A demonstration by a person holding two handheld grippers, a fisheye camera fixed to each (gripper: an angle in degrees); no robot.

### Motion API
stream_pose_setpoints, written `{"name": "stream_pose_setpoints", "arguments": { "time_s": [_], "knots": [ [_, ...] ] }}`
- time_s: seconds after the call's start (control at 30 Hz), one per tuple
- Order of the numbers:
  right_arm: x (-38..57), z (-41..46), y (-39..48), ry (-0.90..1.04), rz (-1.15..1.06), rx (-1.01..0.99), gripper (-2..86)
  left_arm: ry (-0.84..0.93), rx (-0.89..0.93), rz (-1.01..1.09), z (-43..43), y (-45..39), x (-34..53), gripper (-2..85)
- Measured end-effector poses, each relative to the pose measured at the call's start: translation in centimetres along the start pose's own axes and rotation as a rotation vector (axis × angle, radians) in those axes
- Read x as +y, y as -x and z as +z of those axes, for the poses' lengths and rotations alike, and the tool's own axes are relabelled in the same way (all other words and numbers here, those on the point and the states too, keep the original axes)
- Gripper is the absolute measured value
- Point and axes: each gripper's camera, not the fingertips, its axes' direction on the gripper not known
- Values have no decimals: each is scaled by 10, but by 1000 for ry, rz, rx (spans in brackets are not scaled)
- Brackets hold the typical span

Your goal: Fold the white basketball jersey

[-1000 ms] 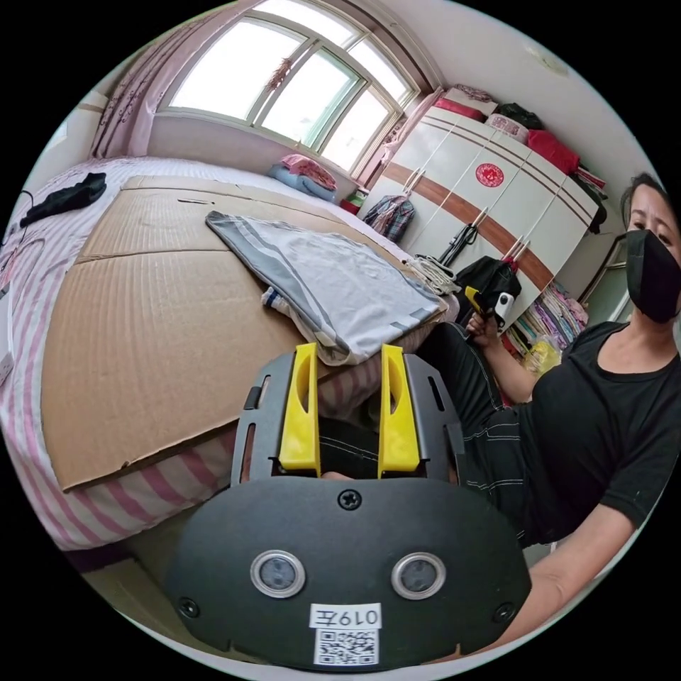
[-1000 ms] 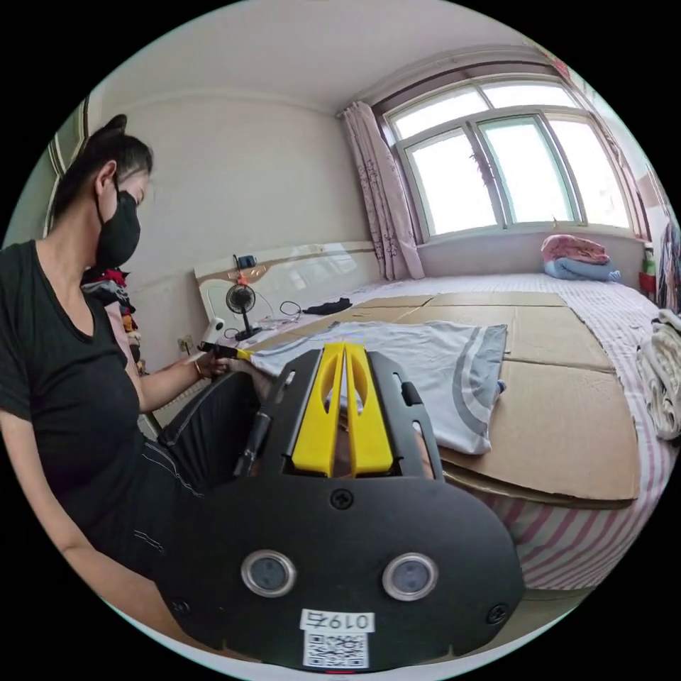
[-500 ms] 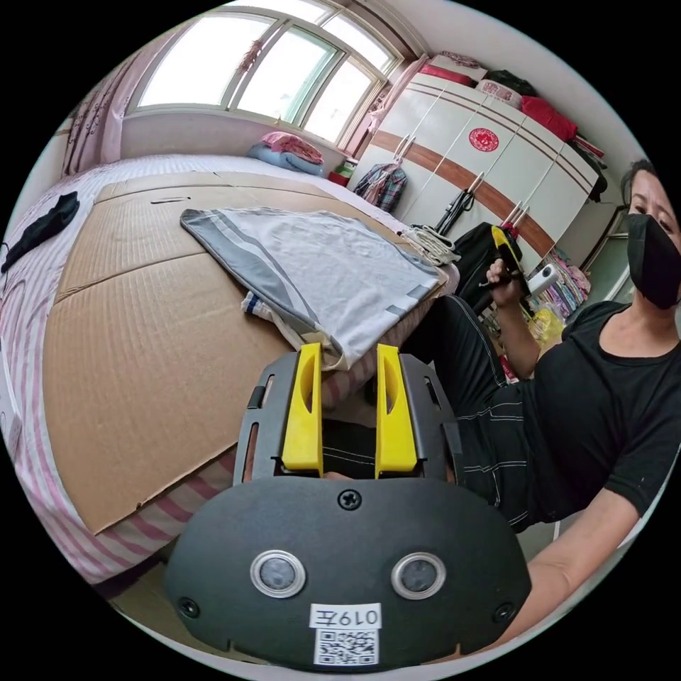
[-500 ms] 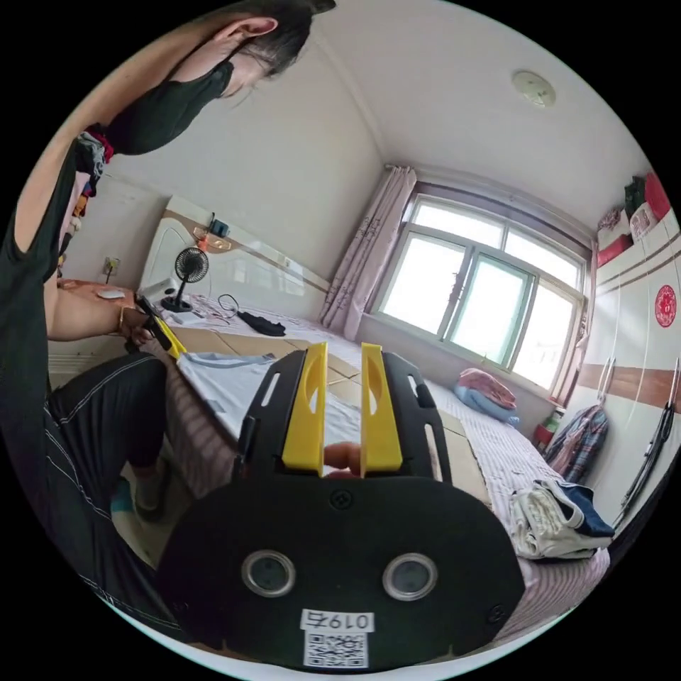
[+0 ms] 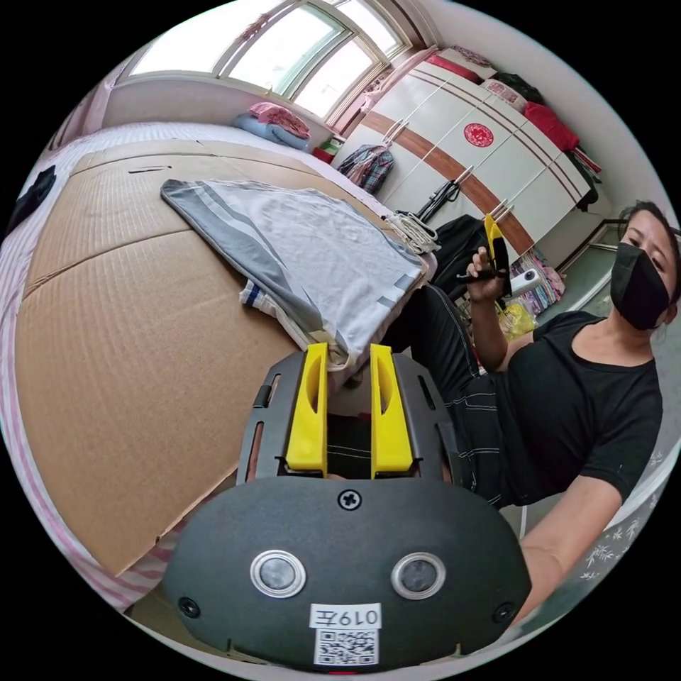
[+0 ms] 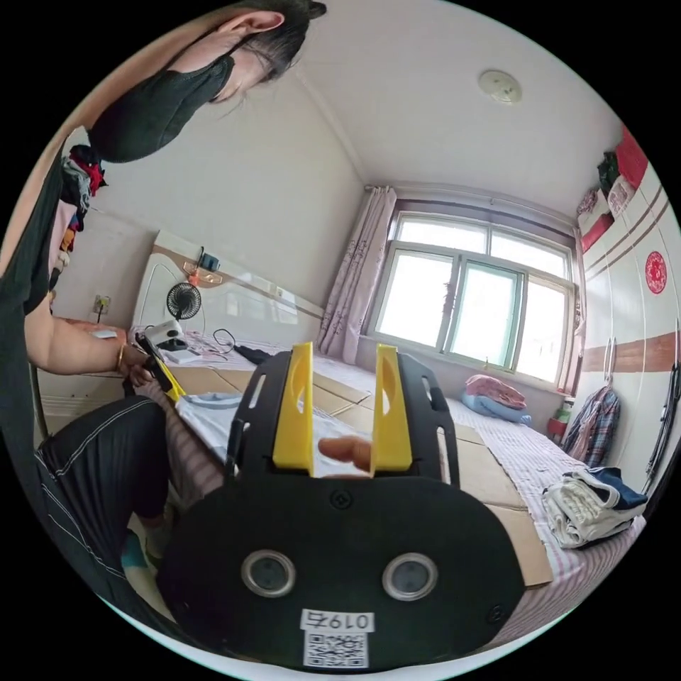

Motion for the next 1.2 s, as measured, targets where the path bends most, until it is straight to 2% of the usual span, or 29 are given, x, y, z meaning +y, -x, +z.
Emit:
{"name": "stream_pose_setpoints", "arguments": {
  "time_s": [0.07,0.13,0.2,0.27,0.4,0.57,0.63,0.77,0.93,1.03,1.2],
  "knots": [
    [-7,7,2,32,-46,-61,18,8,16,3,0,3,-2,76],
    [-12,11,3,16,-76,-84,15,18,31,2,0,7,-5,73],
    [-19,19,-3,32,-55,-86,65,34,58,2,0,12,-8,69],
    [-31,30,-22,72,56,-41,90,43,83,1,1,16,-11,66],
    [-42,40,-64,98,197,-66,60,52,102,-18,2,25,-16,45],
    [-21,99,-161,531,429,-177,72,52,114,-22,-2,29,-16,22],
    [-27,101,-187,599,459,-186,77,50,134,-32,-3,30,-16,19],
    [-63,71,-250,570,494,-126,95,74,152,-61,0,33,-14,14],
    [-81,62,-332,696,565,-429,101,18,189,-79,-3,40,-9,14],
    [-81,63,-367,815,565,-395,107,13,178,-100,-2,43,-7,16],
    [-78,68,-430,832,659,-409,106,0,169,-99,0,40,-10,16]
  ]
}}
